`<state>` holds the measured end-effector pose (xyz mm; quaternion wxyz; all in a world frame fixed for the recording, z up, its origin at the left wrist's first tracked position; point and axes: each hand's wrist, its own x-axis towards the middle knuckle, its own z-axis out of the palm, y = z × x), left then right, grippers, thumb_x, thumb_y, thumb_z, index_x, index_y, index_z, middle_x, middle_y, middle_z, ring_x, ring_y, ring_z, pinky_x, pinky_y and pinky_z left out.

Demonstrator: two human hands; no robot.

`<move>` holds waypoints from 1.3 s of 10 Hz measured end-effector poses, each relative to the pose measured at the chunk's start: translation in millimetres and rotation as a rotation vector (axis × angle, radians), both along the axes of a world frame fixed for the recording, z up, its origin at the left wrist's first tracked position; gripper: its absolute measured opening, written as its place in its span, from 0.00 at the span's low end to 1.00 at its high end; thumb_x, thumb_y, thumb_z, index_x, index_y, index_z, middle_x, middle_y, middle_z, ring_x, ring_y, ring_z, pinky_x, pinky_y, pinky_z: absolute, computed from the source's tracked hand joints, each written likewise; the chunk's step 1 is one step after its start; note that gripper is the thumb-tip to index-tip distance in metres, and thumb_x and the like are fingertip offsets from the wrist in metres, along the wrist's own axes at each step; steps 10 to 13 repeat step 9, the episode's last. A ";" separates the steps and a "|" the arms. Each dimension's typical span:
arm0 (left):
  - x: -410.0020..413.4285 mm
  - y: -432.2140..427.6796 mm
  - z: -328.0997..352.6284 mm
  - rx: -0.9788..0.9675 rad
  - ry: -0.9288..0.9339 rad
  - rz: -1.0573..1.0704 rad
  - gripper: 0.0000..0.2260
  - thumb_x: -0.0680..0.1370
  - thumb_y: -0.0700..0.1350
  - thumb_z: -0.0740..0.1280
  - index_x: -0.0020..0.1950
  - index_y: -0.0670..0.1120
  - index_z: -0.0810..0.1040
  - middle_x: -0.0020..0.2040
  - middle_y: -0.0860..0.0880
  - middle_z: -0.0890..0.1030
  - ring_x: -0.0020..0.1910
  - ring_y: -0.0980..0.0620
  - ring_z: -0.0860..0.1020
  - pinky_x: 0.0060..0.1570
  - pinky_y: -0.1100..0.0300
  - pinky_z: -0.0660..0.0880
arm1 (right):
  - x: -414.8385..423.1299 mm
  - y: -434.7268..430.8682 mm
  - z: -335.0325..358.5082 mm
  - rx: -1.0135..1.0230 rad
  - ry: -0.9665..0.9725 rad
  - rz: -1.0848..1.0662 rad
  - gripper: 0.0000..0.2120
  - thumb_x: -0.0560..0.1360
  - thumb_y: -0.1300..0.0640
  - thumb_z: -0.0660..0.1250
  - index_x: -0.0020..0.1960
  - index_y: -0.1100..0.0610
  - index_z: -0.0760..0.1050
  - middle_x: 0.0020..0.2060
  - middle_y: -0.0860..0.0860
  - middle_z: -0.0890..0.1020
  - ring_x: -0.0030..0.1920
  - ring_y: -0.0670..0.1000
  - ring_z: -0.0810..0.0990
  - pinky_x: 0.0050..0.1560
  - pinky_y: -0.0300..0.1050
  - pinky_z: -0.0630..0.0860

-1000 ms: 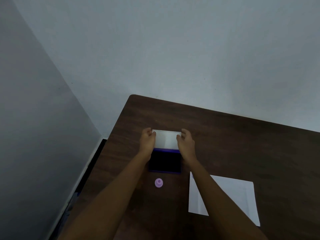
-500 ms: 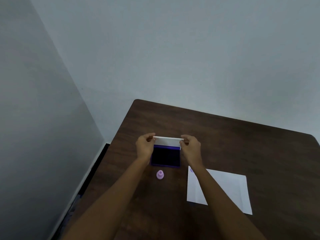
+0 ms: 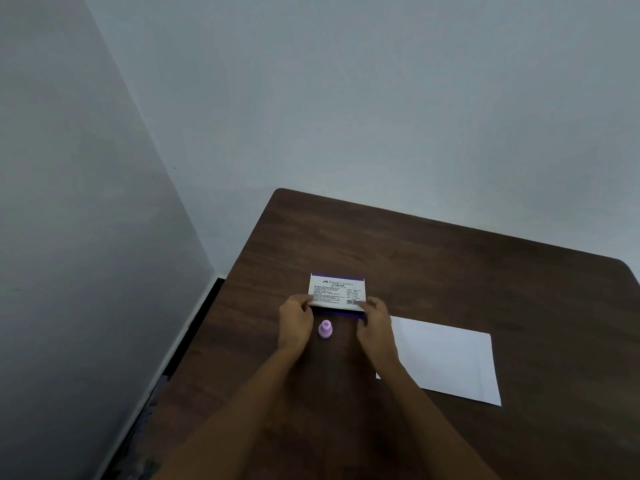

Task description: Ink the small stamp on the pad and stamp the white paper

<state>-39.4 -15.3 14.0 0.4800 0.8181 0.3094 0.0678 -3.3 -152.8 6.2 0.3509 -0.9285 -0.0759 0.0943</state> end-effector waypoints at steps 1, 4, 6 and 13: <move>-4.1 -1.7 -7.8 0.081 0.034 -0.090 0.18 0.75 0.28 0.56 0.62 0.37 0.75 0.64 0.40 0.75 0.63 0.46 0.72 0.63 0.62 0.64 | -8.4 1.8 -8.2 -0.063 0.013 0.032 0.22 0.75 0.69 0.57 0.68 0.62 0.63 0.71 0.58 0.64 0.71 0.55 0.62 0.70 0.44 0.60; -9.7 2.3 -20.4 0.415 0.122 -0.291 0.20 0.77 0.33 0.58 0.69 0.44 0.69 0.70 0.45 0.68 0.68 0.49 0.65 0.65 0.58 0.65 | -11.9 -1.8 -17.5 -0.340 -0.111 0.161 0.24 0.76 0.64 0.58 0.71 0.59 0.57 0.72 0.59 0.61 0.72 0.57 0.59 0.71 0.48 0.59; 3.3 2.1 -8.0 0.614 0.105 -0.357 0.23 0.81 0.43 0.55 0.75 0.43 0.54 0.76 0.44 0.56 0.74 0.49 0.54 0.72 0.57 0.52 | 1.9 4.5 -5.1 -0.295 -0.223 0.014 0.14 0.72 0.65 0.62 0.58 0.63 0.72 0.58 0.62 0.77 0.59 0.60 0.75 0.61 0.53 0.71; 28.5 -9.5 15.6 0.974 -0.204 -0.416 0.33 0.78 0.52 0.59 0.73 0.39 0.43 0.75 0.41 0.47 0.73 0.47 0.46 0.72 0.54 0.39 | 29.0 17.0 20.4 -0.379 -0.558 0.028 0.28 0.79 0.49 0.36 0.68 0.63 0.62 0.67 0.60 0.70 0.68 0.58 0.67 0.73 0.52 0.52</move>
